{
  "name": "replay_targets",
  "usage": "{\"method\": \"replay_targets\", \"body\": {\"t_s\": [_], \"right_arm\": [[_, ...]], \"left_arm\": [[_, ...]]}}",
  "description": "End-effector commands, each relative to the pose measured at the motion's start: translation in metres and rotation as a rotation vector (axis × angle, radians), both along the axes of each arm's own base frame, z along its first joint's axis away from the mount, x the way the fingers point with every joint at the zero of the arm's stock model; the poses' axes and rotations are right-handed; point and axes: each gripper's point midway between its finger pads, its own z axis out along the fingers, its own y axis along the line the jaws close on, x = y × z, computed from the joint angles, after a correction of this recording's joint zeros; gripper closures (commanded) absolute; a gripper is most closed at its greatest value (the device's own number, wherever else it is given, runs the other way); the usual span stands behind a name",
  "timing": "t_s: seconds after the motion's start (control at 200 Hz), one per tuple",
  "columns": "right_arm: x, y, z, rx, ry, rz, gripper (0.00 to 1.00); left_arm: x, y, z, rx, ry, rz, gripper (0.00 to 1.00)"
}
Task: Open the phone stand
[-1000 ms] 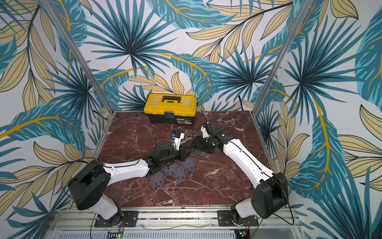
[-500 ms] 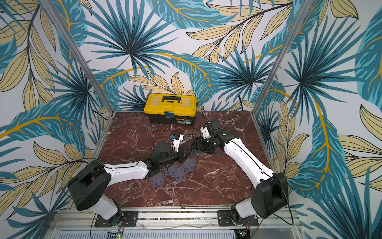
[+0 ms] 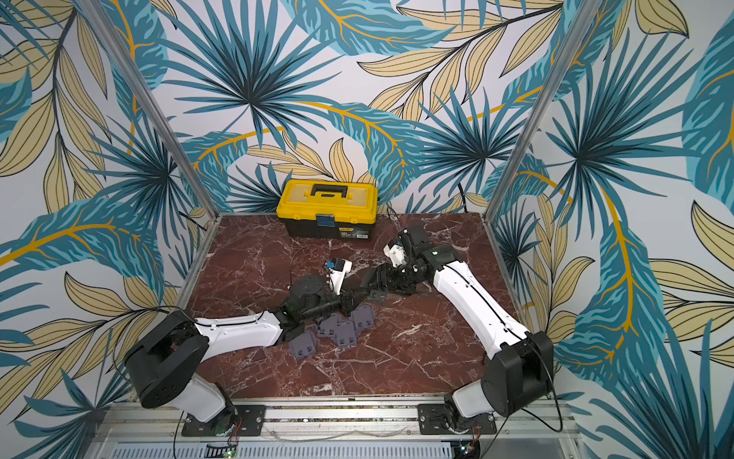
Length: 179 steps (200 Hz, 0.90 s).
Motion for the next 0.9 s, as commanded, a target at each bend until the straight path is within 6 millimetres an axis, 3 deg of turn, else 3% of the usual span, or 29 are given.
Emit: {"method": "replay_targets", "body": {"t_s": [0.0,0.341,0.616,0.786,0.892], "right_arm": [[-0.037,-0.012,0.000,-0.041,0.131,0.062,0.76],[-0.045,-0.013,0.005,-0.036,0.143,0.089,0.77],[-0.032,-0.013,0.003,-0.046,0.116,0.070,0.77],[-0.023,-0.011,-0.001,-0.047,0.101,0.062,0.77],[-0.019,-0.009,-0.002,-0.047,0.097,0.059,0.77]], "left_arm": [[0.028,0.050,-0.051,0.214,0.048,0.192,1.00],[0.025,0.055,-0.056,0.250,0.033,0.167,1.00],[0.024,0.042,-0.034,0.187,0.029,0.130,1.00],[0.016,0.025,-0.012,0.135,0.012,0.070,0.81],[0.011,0.014,-0.001,0.114,0.001,0.037,0.77]]}}
